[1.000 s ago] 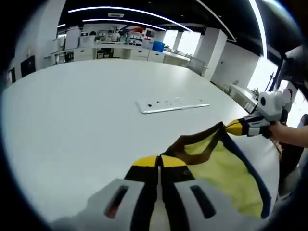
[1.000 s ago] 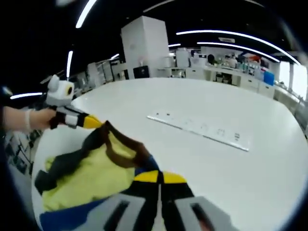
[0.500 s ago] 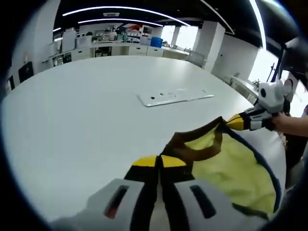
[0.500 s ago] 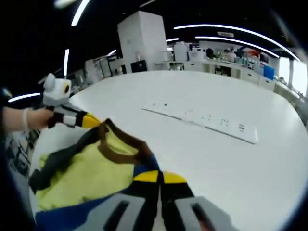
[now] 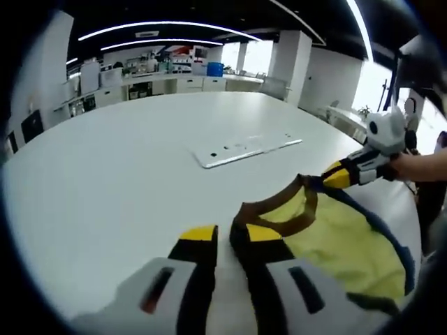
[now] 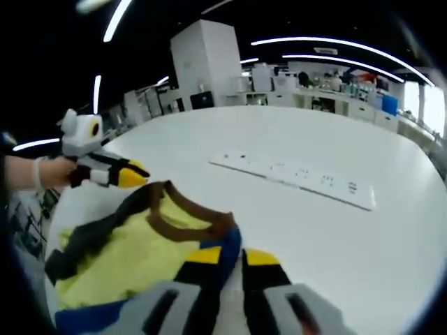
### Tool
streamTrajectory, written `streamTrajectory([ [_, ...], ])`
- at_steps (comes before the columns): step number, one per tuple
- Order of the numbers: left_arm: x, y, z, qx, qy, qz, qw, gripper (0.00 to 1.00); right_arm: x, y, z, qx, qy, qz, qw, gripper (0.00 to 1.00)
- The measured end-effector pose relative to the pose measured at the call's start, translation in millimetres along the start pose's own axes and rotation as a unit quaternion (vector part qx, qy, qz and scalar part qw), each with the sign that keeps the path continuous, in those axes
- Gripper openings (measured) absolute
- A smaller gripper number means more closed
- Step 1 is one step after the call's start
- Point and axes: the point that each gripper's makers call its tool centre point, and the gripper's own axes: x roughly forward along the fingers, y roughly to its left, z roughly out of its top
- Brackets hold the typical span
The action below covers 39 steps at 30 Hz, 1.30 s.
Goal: Fold the garment on the visible template until the final outline fits inside the template.
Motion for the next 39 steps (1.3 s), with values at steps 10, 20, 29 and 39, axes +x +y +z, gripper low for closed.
streamTrajectory([
  [10, -8, -17.2, 10.3, 0.02, -0.013, -0.041, 0.9989, 0.74, -12, 12, 11.7, 0.053, -0.03, 0.026, 0.9978, 0.52],
  [20, -26, -35.9, 22.4, 0.037, -0.025, -0.066, 0.9968, 0.99, -33, 25, 10.2, 0.055, -0.043, 0.028, 0.9972, 0.75],
  [29, -50, -32.2, 23.2, 0.032, -0.023, -0.064, 0.9972, 0.99, -55, 31, 16.5, 0.029, -0.059, 0.017, 0.9977, 0.93],
  [39, -84, -29.2, 16.6, 0.016, -0.038, -0.053, 0.9978, 0.99, -76, 40, 10.8, 0.029, -0.061, 0.014, 0.9976, 0.9],
])
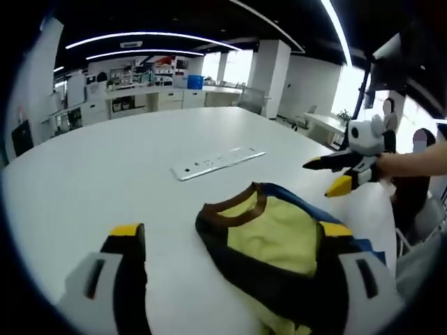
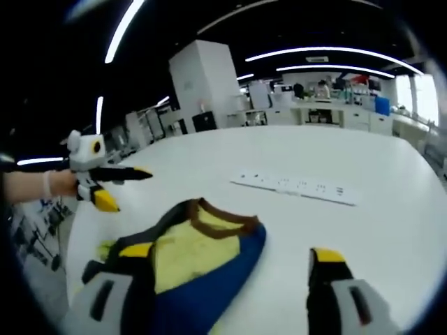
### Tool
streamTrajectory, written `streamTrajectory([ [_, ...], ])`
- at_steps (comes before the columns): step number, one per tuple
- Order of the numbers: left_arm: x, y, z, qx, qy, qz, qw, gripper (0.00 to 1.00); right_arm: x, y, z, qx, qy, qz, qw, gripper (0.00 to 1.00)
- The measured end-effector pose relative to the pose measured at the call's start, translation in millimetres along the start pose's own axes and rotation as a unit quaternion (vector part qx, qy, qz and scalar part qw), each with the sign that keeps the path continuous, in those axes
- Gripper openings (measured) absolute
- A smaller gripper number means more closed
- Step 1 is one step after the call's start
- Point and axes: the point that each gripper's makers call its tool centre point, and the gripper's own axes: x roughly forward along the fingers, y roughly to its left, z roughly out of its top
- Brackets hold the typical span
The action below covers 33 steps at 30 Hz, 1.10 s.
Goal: Fold the garment on the visible template until the final outline fits inside the template.
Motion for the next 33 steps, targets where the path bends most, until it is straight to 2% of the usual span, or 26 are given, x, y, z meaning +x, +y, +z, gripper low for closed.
streamTrajectory([
  [2, -10, -8.1, 2.0, 0.002, -0.006, -0.003, 1.0, 0.98, -8, 4, -0.9, -0.002, 0.0, 0.0, 1.0, 0.89],
  [4, -23, -26.4, 2.0, 0.015, -0.007, -0.008, 0.9998, 0.97, -18, 8, -2.0, -0.004, 0.0, -0.001, 1.0, 0.88],
  [8, -39, -31.9, 1.4, 0.025, -0.011, -0.012, 0.9996, 0.96, -30, 5, -5.5, 0.0, -0.004, -0.006, 1.0, 0.87],
  [10, -48, -32.5, -0.2, 0.023, -0.016, -0.013, 0.9995, 0.95, -41, 12, -11.1, 0.001, -0.007, -0.007, 0.9999, 0.84],
  [18, -80, -53.3, -23.3, 0.019, -0.014, -0.015, 0.9996, 0.92, -70, 17, -27.8, 0.017, -0.015, -0.014, 0.9997, 0.82],
  [22, -91, -54.3, -24.3, 0.024, -0.015, -0.013, 0.9995, 0.93, -84, 21, -40.3, 0.016, -0.01, -0.018, 0.9997, 0.81],
  [24, -96, -55.3, -23.0, 0.025, -0.018, -0.01, 0.9995, 0.93, -88, 20, -43.0, 0.018, -0.01, -0.019, 0.9996, 0.8],
  [26, -98, -48.1, -24.2, 0.027, -0.017, -0.007, 0.9995, 0.92, -94, 18, -45.2, 0.022, -0.013, -0.025, 0.9994, 0.8],
  [28, -100, -52.0, -24.7, 0.029, -0.016, -0.004, 0.9994, 0.91, -102, 21, -48.2, 0.028, -0.017, -0.029, 0.999, 0.79],
  [33, -115, -47.4, -29.8, 0.013, -0.024, 0.003, 0.9996, 0.9, -112, 19, -53.4, 0.031, -0.021, -0.033, 0.9988, 0.78],
])
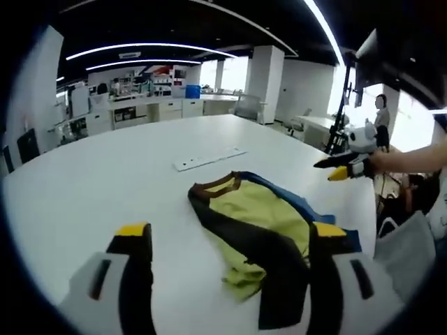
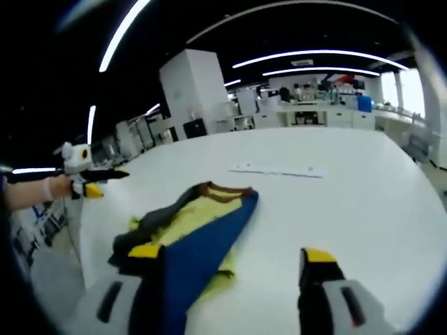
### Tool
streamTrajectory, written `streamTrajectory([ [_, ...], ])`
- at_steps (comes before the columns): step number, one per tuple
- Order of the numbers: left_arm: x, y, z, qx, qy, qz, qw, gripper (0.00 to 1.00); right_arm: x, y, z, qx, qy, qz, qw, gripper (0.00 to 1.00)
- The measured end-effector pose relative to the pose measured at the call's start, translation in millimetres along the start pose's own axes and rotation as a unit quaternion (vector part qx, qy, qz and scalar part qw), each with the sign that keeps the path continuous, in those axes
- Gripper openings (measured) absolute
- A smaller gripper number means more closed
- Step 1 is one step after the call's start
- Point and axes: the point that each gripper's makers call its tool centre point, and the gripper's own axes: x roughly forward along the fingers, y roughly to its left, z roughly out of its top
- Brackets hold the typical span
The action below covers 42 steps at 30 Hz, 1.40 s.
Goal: Fold the garment on the visible template until the final outline fits inside the template.
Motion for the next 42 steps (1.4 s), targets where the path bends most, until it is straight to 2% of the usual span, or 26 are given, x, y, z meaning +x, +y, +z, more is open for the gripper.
streamTrajectory([
  [3, -3, -8.4, -5.2, 0.001, 0.003, -0.001, 1.0, 0.89, -7, 1, -7.3, 0.008, -0.002, -0.003, 1.0, 0.78],
  [9, -8, -4.7, -12.4, 0.007, 0.011, -0.004, 0.9999, 0.89, -18, 4, -13.9, 0.01, -0.002, -0.008, 0.9999, 0.77],
  [15, -19, -6.8, -14.2, 0.005, 0.006, -0.002, 1.0, 0.89, -34, 12, -23.0, 0.004, 0.003, -0.009, 0.9999, 0.74],
  [16, -21, -12.0, -15.9, 0.005, 0.006, -0.003, 1.0, 0.89, -36, 14, -25.2, 0.004, 0.004, -0.008, 0.9999, 0.73],
  [21, -30, -12.8, -23.4, 0.004, 0.006, -0.005, 1.0, 0.89, -44, 31, -55.8, -0.004, 0.034, 0.005, 0.9994, 0.7],
  [23, -35, -6.3, -27.9, -0.001, 0.006, -0.001, 1.0, 0.88, -47, 37, -67.2, -0.002, 0.043, 0.01, 0.999, 0.68],
  [25, -35, -11.3, -30.6, 0.0, 0.01, 0.003, 0.9999, 0.88, -53, 45, -79.0, -0.007, 0.054, 0.017, 0.9983, 0.67],
  [29, -42, -2.3, -36.6, -0.002, 0.013, 0.009, 0.9999, 0.88, -61, 52, -101.9, -0.028, 0.084, 0.025, 0.9958, 0.53],
  [34, -48, 6.1, -42.0, -0.013, 0.008, 0.013, 0.9998, 0.87, -69, 65, -125.1, -0.05, 0.12, 0.032, 0.9911, 0.47],
  [36, -49, 6.2, -45.7, -0.015, 0.009, 0.015, 0.9997, 0.87, -72, 72, -132.7, -0.065, 0.127, 0.035, 0.9892, 0.44],
  [39, -51, 4.8, -49.0, -0.019, 0.009, 0.014, 0.9997, 0.86, -73, 78, -138.8, -0.062, 0.132, 0.044, 0.9884, 0.39],
  [42, -52, 4.9, -51.8, -0.021, 0.01, 0.014, 0.9996, 0.86, -73, 79, -143.4, -0.067, 0.134, 0.048, 0.9876, 0.29],
])
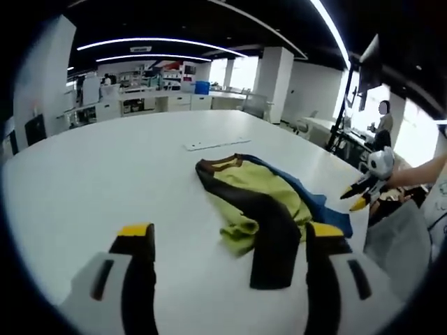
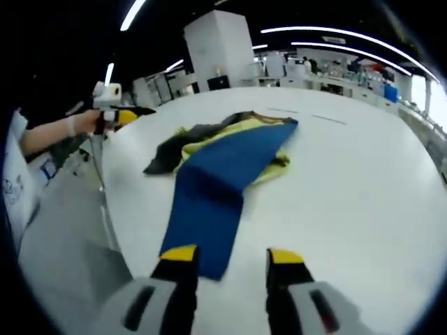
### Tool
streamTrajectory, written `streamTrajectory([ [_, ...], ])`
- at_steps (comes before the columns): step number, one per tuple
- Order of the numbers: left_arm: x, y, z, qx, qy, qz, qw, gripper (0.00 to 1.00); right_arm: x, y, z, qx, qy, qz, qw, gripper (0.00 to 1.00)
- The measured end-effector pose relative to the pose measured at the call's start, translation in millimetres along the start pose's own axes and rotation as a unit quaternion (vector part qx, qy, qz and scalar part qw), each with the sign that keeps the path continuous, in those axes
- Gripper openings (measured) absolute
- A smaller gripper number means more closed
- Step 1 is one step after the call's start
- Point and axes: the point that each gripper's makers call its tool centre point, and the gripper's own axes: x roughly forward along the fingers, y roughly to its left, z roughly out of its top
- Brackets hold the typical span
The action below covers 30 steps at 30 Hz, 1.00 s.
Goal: Fold the garment on the visible template until the final outline fits inside the template.
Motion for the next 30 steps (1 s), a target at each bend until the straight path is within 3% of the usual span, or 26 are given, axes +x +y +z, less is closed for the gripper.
streamTrajectory([
  [12, -3, -3.9, -5.2, -0.011, 0.0, 0.001, 0.9999, 0.85, 3, 5, -24.7, -0.01, 0.038, 0.015, 0.9991, 0.11],
  [22, -5, -0.1, -10.6, -0.024, -0.003, 0.001, 0.9997, 0.84, 6, 8, -26.0, -0.017, 0.044, 0.015, 0.9988, 0.0],
  [30, -6, 0.4, -14.0, -0.029, -0.005, 0.002, 0.9996, 0.83, 6, 9, -24.0, -0.015, 0.045, 0.014, 0.9988, 0.0],
])
